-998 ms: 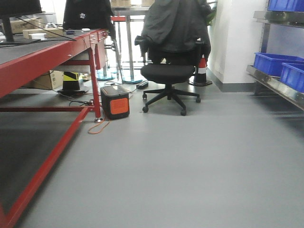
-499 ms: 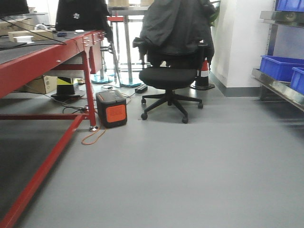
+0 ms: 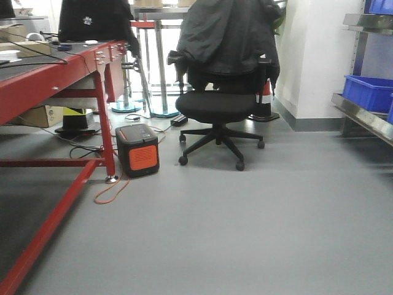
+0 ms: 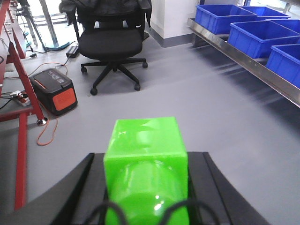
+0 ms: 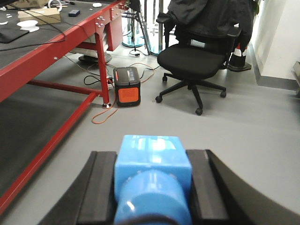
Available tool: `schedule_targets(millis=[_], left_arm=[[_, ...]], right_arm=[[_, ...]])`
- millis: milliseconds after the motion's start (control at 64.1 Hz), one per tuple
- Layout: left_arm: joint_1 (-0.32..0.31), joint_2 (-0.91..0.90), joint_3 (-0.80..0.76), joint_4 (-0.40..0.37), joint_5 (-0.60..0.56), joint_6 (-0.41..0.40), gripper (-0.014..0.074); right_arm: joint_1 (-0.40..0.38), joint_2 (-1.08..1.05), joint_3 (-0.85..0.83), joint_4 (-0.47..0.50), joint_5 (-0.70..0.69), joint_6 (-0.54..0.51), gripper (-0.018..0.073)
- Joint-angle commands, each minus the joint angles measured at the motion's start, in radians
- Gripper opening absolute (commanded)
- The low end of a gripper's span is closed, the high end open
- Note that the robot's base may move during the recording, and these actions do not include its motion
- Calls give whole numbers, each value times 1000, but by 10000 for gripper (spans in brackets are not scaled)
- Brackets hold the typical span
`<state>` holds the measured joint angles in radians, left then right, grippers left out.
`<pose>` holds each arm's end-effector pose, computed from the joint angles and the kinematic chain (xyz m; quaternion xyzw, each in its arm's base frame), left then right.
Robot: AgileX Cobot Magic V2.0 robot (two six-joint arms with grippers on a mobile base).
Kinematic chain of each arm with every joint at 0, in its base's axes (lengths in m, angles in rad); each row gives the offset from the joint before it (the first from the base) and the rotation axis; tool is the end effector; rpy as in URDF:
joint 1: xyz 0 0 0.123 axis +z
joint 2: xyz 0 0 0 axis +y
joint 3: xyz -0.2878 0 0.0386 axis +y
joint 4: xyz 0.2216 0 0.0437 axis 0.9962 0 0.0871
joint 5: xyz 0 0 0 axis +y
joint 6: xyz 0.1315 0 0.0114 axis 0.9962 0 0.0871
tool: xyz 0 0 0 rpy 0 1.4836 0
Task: Grab block from conveyor and place in blue bin
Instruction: 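Drive the base toward the steel shelf of blue bins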
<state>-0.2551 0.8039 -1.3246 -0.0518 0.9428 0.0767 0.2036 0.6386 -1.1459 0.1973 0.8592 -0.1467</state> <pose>0.1177 -0.0364 0.4618 0.1343 0.8037 -0.0774 0.5746 0.0848 0.0375 0.4384 -0.1321 0.7793 0.1155 0.6016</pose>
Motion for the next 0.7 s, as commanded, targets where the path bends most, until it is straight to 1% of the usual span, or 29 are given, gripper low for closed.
schedule_targets(millis=[0,686], left_arm=[[-7,-4,-5,-5,-18,-6,-111],[-7,-4,-5,-5,-18,-6,-111]], right_arm=[[-1,-3,-8,-4,-14,-5,-162],[-1,-3,-8,-4,-14,-5,-162]])
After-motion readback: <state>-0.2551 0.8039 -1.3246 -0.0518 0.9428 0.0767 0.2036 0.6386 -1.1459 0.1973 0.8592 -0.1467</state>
